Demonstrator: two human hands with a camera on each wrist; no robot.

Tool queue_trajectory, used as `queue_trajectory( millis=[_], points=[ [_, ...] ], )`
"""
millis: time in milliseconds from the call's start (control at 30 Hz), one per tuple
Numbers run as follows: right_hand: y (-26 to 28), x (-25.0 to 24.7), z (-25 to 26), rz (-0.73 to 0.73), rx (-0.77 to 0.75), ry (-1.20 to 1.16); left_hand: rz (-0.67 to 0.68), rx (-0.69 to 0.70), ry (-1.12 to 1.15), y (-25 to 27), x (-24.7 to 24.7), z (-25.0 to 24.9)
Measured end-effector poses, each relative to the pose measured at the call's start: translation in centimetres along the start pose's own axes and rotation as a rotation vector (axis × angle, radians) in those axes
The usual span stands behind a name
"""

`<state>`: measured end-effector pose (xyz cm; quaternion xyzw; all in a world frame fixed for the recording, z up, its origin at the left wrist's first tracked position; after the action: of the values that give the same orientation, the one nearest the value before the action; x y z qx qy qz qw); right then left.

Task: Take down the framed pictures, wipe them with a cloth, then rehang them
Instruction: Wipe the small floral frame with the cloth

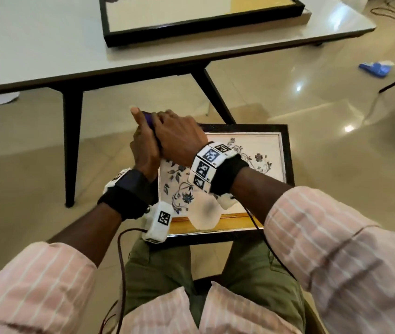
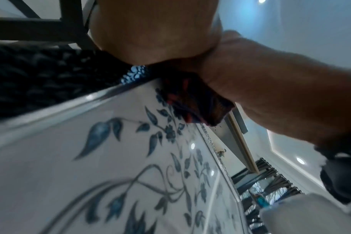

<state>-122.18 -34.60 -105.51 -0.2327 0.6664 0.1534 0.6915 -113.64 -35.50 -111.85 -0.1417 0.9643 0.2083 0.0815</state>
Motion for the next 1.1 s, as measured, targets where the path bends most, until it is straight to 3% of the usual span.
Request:
queue_trajectory(
  millis=[133,267,567,700,867,967,1100],
  points=[
    [-0.1,1.2,-1.1,0.051,0.032,-0.246,-0.034,0.054,0.116,1.0,-1.8,0.0],
    [1.3,0.7,-3.5,0.043,0.036,-0.183,-0.063,0.129,0.133,1.9,-2.2,-0.9],
    [0.6,-1.1,-4.4,0.091,0.026,-0.285,-0.117,0.354,-0.016,2.8,-2.8,-3.0],
    [1.9,-0.7,-7.2,0.148,0.071,-0.339,-0.11,0.351,-0.042,2.6,-2.7,-2.9],
    [0.2,-1.3,-2.8,0.072,-0.055,-0.252,-0.009,0.306,-0.017,3.6,-0.9,-2.8],
    [0.2,-1.6,-2.1,0.071,-0.065,-0.287,-0.031,0.294,0.016,3.0,-1.9,-2.1],
    [2.2,-1.3,-6.3,0.163,0.061,-0.433,-0.141,0.266,0.012,2.7,-3.2,-2.0]
  ],
)
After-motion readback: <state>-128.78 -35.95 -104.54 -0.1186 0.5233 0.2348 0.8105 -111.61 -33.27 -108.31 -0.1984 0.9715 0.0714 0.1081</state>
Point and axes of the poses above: each hand's wrist, its own y-axis away from the middle knuckle, its own x-axis out of the palm, z = x × y, the point moved 8 cm from there along -y, towards the middle knuckle, and after that the axes turned 10 degrees about -x, right-handed, at the moved point
